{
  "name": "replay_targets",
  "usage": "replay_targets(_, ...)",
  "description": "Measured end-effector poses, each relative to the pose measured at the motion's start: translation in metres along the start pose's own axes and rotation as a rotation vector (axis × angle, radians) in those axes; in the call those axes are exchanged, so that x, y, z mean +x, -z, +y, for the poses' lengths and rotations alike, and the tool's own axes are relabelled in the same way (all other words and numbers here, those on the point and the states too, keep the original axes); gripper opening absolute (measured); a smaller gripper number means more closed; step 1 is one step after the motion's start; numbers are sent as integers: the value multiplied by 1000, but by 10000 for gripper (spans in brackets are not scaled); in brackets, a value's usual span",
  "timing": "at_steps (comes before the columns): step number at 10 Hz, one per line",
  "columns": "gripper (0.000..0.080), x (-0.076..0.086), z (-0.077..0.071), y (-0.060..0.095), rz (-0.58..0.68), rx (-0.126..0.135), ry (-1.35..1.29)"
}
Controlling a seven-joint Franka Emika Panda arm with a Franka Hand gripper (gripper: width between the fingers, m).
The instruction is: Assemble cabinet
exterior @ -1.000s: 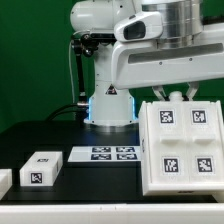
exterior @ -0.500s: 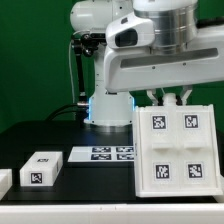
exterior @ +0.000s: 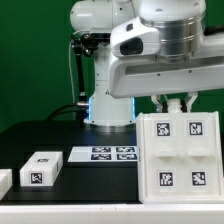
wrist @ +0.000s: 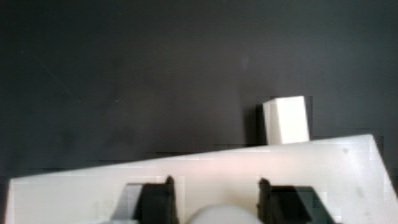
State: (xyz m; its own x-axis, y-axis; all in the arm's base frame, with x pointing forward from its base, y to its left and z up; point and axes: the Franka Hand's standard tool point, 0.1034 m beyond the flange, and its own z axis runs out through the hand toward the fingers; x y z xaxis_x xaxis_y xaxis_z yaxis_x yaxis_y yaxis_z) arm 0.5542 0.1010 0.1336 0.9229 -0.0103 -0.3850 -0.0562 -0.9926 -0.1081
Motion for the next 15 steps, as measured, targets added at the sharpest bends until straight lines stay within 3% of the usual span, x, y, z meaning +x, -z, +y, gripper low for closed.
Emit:
replay_targets(6,216,14,-2,6,21,-16,-9)
replay_targets(7,291,14,-2,5,21,-16,-9)
replay_targets(8,425,14,-2,6,21,-15,-9)
replay_targets(9,425,14,-3,6,22,-15,-8)
replay_targets(10,589,14,-3,6,22,-15,-8)
replay_targets(11,630,14,-3,6,22,-15,-8)
replay_targets(15,649,14,-3,6,20,-15,-7)
